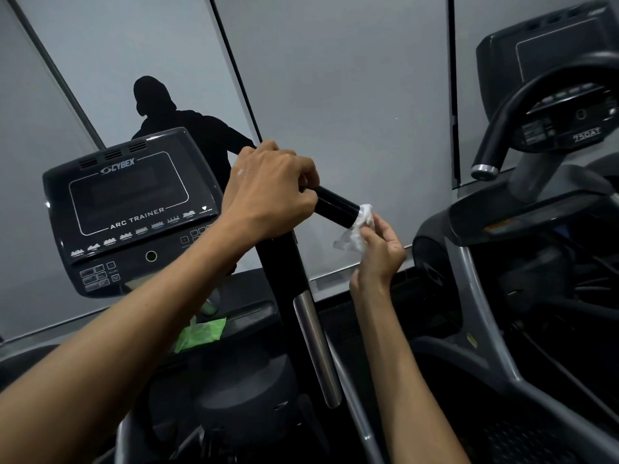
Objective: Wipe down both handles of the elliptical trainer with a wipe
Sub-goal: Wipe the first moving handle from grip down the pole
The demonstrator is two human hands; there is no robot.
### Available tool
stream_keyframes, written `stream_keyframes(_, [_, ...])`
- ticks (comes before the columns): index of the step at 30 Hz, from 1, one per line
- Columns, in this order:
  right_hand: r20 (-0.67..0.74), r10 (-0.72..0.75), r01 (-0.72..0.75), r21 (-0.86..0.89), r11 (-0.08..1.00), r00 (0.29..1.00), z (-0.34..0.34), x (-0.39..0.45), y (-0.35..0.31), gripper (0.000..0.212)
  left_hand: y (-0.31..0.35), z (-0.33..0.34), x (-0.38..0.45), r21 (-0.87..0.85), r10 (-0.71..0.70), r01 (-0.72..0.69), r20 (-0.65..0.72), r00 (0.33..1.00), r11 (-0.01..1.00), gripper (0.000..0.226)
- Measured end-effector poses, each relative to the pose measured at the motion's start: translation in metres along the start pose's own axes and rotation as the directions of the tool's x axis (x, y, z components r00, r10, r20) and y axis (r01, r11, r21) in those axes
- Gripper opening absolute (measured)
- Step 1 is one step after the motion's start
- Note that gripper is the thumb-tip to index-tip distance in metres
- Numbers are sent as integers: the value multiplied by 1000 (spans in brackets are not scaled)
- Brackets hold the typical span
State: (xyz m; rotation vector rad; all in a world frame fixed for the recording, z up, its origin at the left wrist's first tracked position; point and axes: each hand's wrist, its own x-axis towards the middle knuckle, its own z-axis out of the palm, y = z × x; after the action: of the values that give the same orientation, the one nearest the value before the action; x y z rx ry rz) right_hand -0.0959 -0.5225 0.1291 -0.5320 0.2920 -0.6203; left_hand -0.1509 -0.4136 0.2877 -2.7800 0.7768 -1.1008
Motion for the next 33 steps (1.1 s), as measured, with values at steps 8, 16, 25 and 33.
stream_keyframes(8, [62, -176, 180, -71, 981, 983, 7, 2, 1, 38, -1, 1, 0, -14, 4, -4, -13, 1000, 1000, 22])
stream_keyframes(16, [423, -616, 742, -474, 475, 664, 32, -11, -2, 39, -1, 1, 0, -21, 1, -2, -25, 1000, 1000, 24])
stream_keyframes(25, [564, -609, 821, -486, 301, 557, 39, -9, -3, 33, 0, 1, 0, -27, -4, 3, -28, 1000, 1000, 23])
stream_keyframes(33, [605, -434, 739, -608, 291, 668, 27, 11, -21, 15, 2, 2, 1, -7, -18, 18, -19, 1000, 1000, 24])
